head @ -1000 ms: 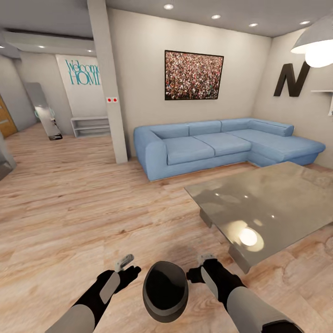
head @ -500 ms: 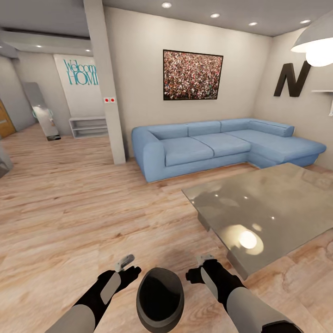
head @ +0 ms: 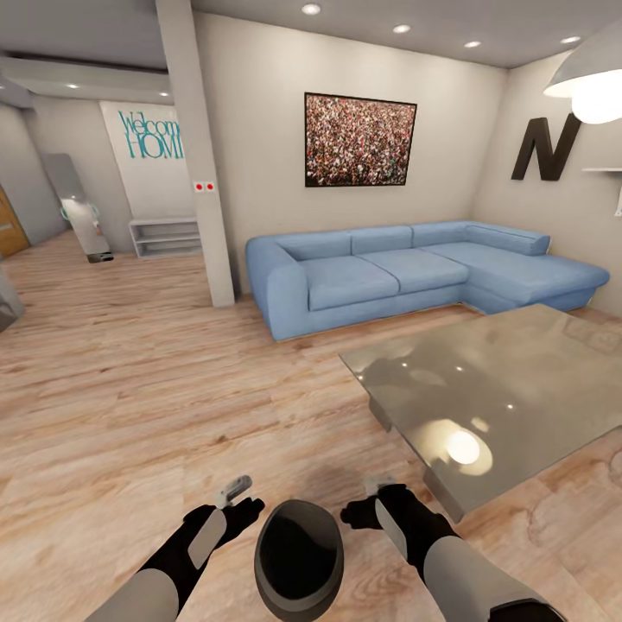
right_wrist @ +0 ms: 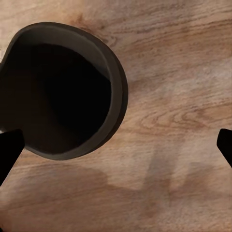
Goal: Place each of the two pumpkins and all three candles from the living room inside a cabinet in the living room (use any cabinet), then make sure every cabinet is closed, and position the cauldron so it is next to a table in the living room.
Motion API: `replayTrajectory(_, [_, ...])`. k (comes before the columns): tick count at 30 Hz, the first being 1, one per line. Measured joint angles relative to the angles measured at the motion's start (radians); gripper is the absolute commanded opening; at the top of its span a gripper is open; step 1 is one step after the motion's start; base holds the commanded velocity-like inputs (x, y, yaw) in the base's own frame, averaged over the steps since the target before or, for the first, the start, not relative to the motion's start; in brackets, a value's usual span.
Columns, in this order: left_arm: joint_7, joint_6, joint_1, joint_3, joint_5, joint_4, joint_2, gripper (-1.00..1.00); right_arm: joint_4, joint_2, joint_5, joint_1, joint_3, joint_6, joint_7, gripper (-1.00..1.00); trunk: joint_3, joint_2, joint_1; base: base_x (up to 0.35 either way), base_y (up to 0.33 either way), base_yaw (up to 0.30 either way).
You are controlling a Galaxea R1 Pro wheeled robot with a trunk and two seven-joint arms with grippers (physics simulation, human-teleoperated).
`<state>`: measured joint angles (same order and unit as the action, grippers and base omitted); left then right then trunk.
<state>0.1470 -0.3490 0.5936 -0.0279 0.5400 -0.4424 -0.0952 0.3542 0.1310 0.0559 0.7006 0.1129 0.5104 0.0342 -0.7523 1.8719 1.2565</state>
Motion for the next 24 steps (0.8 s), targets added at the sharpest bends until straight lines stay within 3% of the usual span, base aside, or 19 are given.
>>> replayTrajectory(24, [-0.002,0.0,0.0,0.001,0.003,0.0,-0.002,1.0,0.001,0.0,-0.001,0.0,0.001,-0.002,0.006,1.0,-0.075,0.168,0.092,0.0,0.0,0.0])
